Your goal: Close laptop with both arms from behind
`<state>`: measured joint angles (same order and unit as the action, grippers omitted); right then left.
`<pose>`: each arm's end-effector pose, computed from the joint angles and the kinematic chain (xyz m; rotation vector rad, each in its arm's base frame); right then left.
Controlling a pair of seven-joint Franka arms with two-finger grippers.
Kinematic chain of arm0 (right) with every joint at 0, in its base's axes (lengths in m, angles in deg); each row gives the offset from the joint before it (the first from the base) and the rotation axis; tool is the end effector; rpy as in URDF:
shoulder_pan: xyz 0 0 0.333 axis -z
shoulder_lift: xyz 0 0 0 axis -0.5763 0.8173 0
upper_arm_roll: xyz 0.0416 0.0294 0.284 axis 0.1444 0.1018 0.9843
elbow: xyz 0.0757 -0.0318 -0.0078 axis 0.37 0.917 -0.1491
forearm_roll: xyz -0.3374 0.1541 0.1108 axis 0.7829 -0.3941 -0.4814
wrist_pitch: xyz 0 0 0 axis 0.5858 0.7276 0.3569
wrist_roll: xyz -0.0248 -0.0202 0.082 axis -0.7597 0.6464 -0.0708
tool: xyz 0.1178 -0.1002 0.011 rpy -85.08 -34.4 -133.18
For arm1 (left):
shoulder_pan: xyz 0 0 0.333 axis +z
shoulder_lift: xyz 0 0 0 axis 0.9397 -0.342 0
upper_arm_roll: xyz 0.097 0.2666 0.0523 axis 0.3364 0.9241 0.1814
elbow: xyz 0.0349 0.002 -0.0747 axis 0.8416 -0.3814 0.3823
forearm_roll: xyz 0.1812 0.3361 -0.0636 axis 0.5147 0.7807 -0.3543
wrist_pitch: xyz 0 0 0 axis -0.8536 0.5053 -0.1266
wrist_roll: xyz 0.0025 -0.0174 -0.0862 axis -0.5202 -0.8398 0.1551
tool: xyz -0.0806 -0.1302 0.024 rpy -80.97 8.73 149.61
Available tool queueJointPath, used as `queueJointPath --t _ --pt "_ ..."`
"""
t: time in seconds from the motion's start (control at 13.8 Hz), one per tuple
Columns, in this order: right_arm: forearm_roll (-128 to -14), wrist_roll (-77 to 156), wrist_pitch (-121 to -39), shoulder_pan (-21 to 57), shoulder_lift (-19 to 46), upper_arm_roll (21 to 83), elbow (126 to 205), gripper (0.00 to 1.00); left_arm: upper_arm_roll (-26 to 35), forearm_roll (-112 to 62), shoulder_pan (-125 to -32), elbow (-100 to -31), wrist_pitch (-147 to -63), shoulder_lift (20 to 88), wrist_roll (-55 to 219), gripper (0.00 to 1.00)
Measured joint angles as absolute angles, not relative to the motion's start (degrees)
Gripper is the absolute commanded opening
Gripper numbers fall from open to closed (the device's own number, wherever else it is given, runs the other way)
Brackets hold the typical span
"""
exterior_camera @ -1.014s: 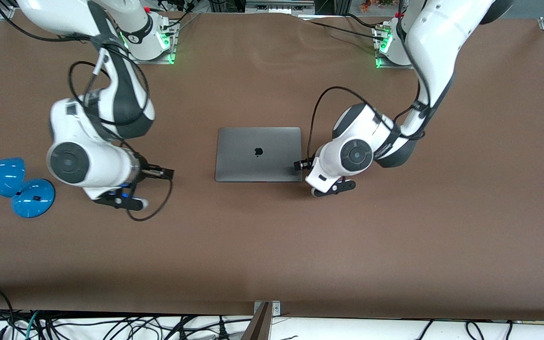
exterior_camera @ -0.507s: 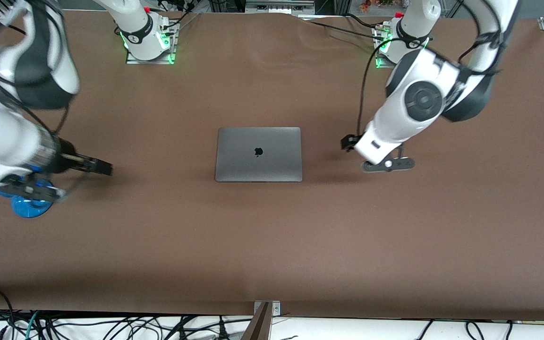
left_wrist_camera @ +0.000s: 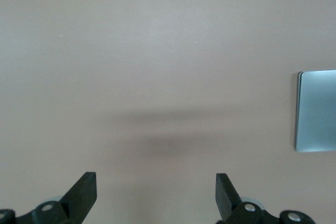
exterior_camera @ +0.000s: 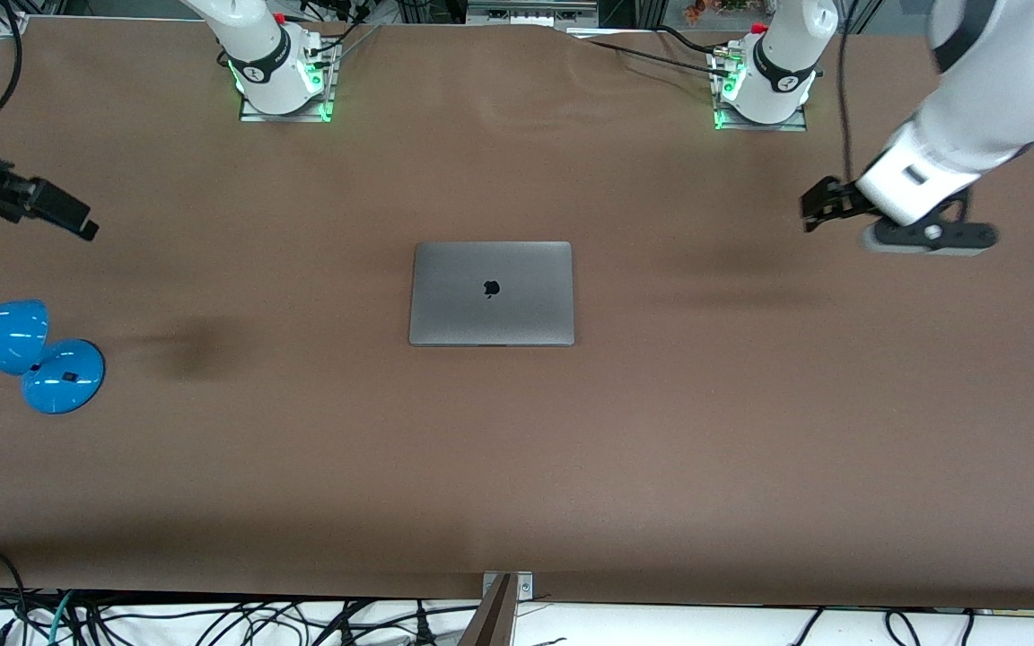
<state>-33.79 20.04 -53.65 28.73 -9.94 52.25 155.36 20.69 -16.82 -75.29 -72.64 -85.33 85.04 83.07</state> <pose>0.5480 0.0109 0.5534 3.1188 -0.3653 -0.0055 0.5145 -0.0692 0.4764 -3.1363 0.0528 0.1031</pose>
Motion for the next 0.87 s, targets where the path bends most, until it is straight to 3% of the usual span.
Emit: queueJointPath --t 0.22,0.51,0.87 --pt "-33.8 20.0 -55.8 30.1 -11.4 54.2 157.5 1.0 22.9 -16.8 -74.4 -73.1 -83.0 87.1 85.5 1.0" --pt "-33.8 20.0 -61.3 30.1 -11.1 54.8 160.3 1.0 15.7 -16.8 -68.5 -73.1 -82.2 87.4 85.4 1.0" --pt "-33.8 20.0 -61.4 30.1 -11.1 55.1 160.3 1.0 15.4 -16.8 -68.5 -73.2 -82.2 87.4 85.4 1.0"
